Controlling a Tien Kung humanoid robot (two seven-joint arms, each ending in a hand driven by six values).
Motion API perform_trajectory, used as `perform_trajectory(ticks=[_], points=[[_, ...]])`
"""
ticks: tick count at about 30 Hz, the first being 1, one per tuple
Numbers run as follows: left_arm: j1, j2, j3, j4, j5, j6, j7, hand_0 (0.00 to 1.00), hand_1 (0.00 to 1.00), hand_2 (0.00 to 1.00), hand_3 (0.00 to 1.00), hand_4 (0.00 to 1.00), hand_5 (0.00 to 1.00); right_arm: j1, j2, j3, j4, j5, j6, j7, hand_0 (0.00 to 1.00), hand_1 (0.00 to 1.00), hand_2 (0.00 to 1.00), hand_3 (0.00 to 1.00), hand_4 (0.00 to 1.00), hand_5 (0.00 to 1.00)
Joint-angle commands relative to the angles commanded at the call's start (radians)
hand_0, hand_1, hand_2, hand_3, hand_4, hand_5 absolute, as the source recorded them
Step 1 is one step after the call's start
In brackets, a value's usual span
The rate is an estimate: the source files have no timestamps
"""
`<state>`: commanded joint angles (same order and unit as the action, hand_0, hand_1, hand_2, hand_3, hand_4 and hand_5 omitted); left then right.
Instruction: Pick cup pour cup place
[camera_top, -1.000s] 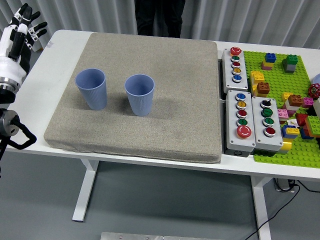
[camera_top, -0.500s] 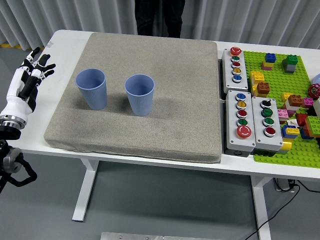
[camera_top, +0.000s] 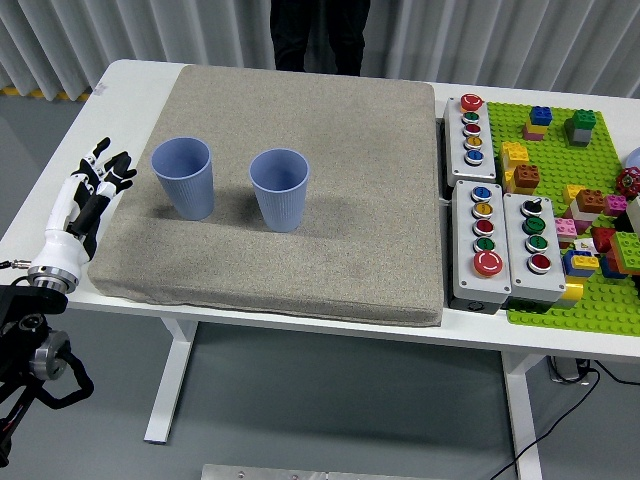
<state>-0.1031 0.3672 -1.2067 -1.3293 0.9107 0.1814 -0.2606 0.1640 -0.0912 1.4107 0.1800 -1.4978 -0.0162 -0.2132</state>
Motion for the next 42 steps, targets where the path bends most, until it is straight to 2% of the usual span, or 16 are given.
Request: perform_trajectory(ticks=[1, 6, 7, 13, 14, 24, 37, 38, 42], points=[[0.009, 0.0, 0.006, -0.003, 0.001, -0.009, 0.001, 0.794, 0.789, 0.897, 0.998, 0.849, 0.334, 0.001, 0.0, 0.0, 0.0, 0.0, 0.0, 0.0, 0.69, 0.659, 0.587, 0.594, 0.002, 0.106], [0.019, 0.005, 0.021, -0.004, 0.021, -0.019, 0.002, 0.794, 0.789, 0.897, 0.998, 0.849, 0.334, 0.004, 0.0, -0.004, 0.0, 0.005, 0.0, 0.0, 0.69, 0.659, 0.587, 0.594, 0.002, 0.106], [0.015, 0.005, 0.026, 0.002, 0.026, -0.015, 0.0, 0.815, 0.815, 0.936, 0.998, 0.792, 0.208, 0.004, 0.001, -0.005, 0.0, 0.008, -0.001, 0.0, 0.69, 0.659, 0.587, 0.594, 0.002, 0.11], [-0.002, -0.004, 0.026, 0.027, 0.051, -0.028, 0.008, 0.815, 0.815, 0.936, 0.998, 0.792, 0.208, 0.004, 0.002, -0.012, 0.0, 0.013, -0.001, 0.0, 0.69, 0.659, 0.587, 0.594, 0.002, 0.11], [-0.004, -0.004, 0.027, 0.032, 0.052, -0.032, 0.011, 0.843, 0.828, 0.958, 0.998, 0.783, 0.17, 0.004, 0.002, -0.013, 0.0, 0.015, -0.001, 0.0, 0.69, 0.659, 0.586, 0.594, 0.002, 0.111], [-0.009, 0.004, 0.051, 0.052, 0.084, -0.059, 0.035, 0.857, 0.837, 0.974, 0.998, 0.784, 0.154, 0.008, 0.002, -0.014, 0.0, 0.017, -0.002, 0.0, 0.69, 0.659, 0.586, 0.594, 0.002, 0.112], [-0.055, -0.017, 0.057, 0.1, 0.089, -0.034, 0.031, 0.884, 0.853, 0.982, 0.998, 0.803, 0.175, 0.009, 0.004, -0.016, 0.0, 0.022, -0.003, 0.0, 0.69, 0.658, 0.586, 0.593, 0.002, 0.114], [-0.059, -0.019, 0.055, 0.105, 0.086, -0.032, 0.029, 0.922, 0.863, 0.986, 0.998, 0.816, 0.197, 0.009, 0.004, -0.019, 0.0, 0.026, -0.003, 0.0, 0.69, 0.659, 0.586, 0.594, 0.002, 0.111], [-0.068, -0.021, 0.06, 0.118, 0.084, -0.035, 0.032, 0.922, 0.863, 0.986, 0.998, 0.816, 0.197, 0.009, 0.005, -0.024, 0.0, 0.032, -0.003, 0.0, 0.69, 0.659, 0.586, 0.594, 0.002, 0.111]])
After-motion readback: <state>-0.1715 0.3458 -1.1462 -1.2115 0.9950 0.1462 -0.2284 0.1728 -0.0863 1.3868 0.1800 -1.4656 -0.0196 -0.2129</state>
